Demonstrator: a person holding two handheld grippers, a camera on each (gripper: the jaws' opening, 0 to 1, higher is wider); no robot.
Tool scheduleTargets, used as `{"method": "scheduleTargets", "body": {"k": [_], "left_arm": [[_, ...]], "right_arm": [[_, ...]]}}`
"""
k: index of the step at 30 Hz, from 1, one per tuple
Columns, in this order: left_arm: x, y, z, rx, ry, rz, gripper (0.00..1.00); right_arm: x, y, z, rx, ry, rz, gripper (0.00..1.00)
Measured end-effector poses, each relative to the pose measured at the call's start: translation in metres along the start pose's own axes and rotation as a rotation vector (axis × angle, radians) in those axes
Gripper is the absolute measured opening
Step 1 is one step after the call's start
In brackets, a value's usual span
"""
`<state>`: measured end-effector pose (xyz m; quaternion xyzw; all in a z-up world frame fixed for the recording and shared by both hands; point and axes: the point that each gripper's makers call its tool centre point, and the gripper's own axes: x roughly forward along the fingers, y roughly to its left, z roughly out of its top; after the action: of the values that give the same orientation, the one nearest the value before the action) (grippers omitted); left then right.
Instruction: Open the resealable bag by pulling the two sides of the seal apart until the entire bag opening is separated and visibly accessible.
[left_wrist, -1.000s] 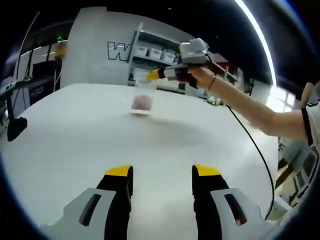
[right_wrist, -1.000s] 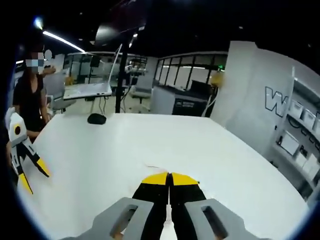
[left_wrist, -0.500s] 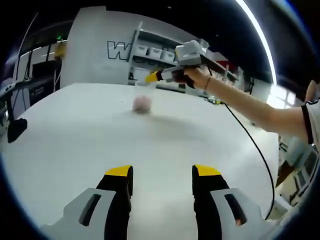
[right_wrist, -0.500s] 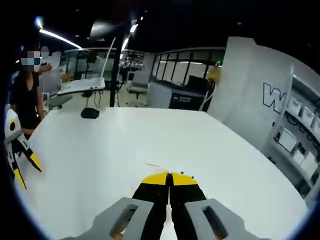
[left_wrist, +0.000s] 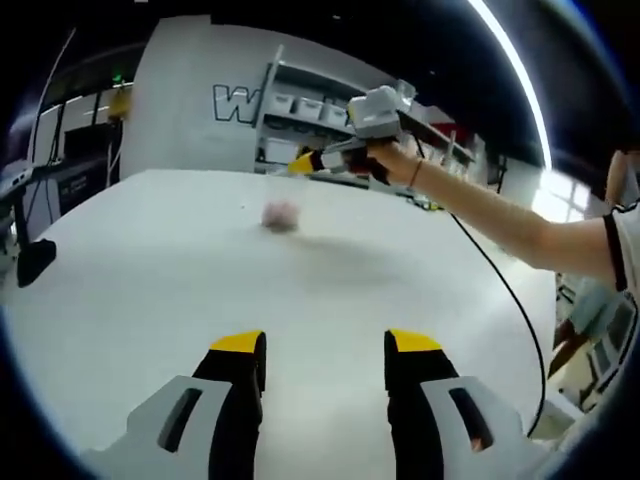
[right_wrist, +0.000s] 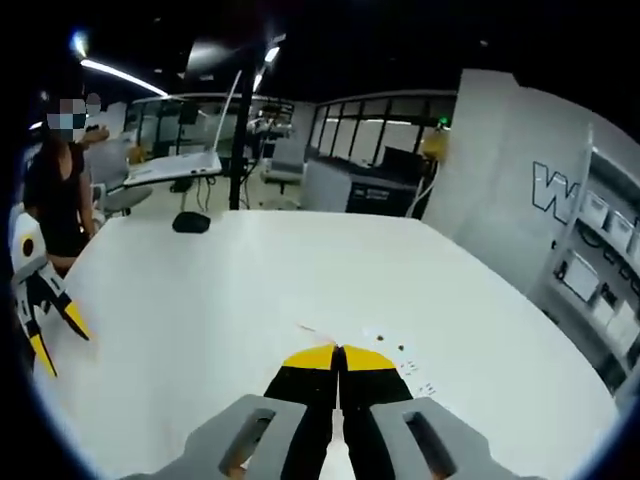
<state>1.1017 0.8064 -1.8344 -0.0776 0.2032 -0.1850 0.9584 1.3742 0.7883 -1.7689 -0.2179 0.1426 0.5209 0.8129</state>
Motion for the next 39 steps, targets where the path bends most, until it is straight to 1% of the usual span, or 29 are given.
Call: {"method": "scheduleTargets", "body": {"k": [6, 7, 12, 14, 18, 24, 28, 32, 35, 39], "left_arm": [[-0.002, -0.003, -0.002, 0.005, 0.006, 0.001, 0.48], [-0.002, -0.004, -0.002, 0.005, 0.006, 0.0, 0.48], [-0.004, -0.006, -0.001, 0.004, -0.001, -0.001, 0.48], [-0.005, -0.007, -0.001, 0.003, -0.001, -0.002, 0.48], [-0.006, -0.01, -0.002, 0.003, -0.001, -0.006, 0.48], [-0.008, -0.012, -0.003, 0.003, -0.006, -0.007, 0.48], [-0.011, -0.013, -0.003, 0.003, -0.01, -0.007, 0.48], [-0.014, -0.014, -0.002, 0.002, -0.015, -0.005, 0.48], [-0.015, -0.014, -0.003, 0.001, -0.013, -0.006, 0.48], [-0.015, -0.015, -0.003, -0.001, -0.014, -0.007, 0.48]], "right_arm": [[-0.003, 0.013, -0.004, 0.015, -0.008, 0.017, 0.0], [-0.002, 0.013, -0.004, 0.018, -0.008, 0.021, 0.0], [-0.004, 0.027, -0.01, 0.041, -0.018, 0.048, 0.0], [-0.001, 0.027, -0.012, 0.051, -0.016, 0.059, 0.0], [-0.001, 0.036, -0.019, 0.059, -0.009, 0.067, 0.0], [-0.001, 0.038, -0.024, 0.068, -0.001, 0.068, 0.0], [0.0, 0.044, -0.029, 0.096, -0.003, 0.082, 0.0], [0.002, 0.053, -0.035, 0.103, -0.002, 0.094, 0.0], [0.006, 0.06, -0.034, 0.16, -0.022, 0.13, 0.0], [0.009, 0.071, -0.04, 0.139, -0.01, 0.12, 0.0]]}}
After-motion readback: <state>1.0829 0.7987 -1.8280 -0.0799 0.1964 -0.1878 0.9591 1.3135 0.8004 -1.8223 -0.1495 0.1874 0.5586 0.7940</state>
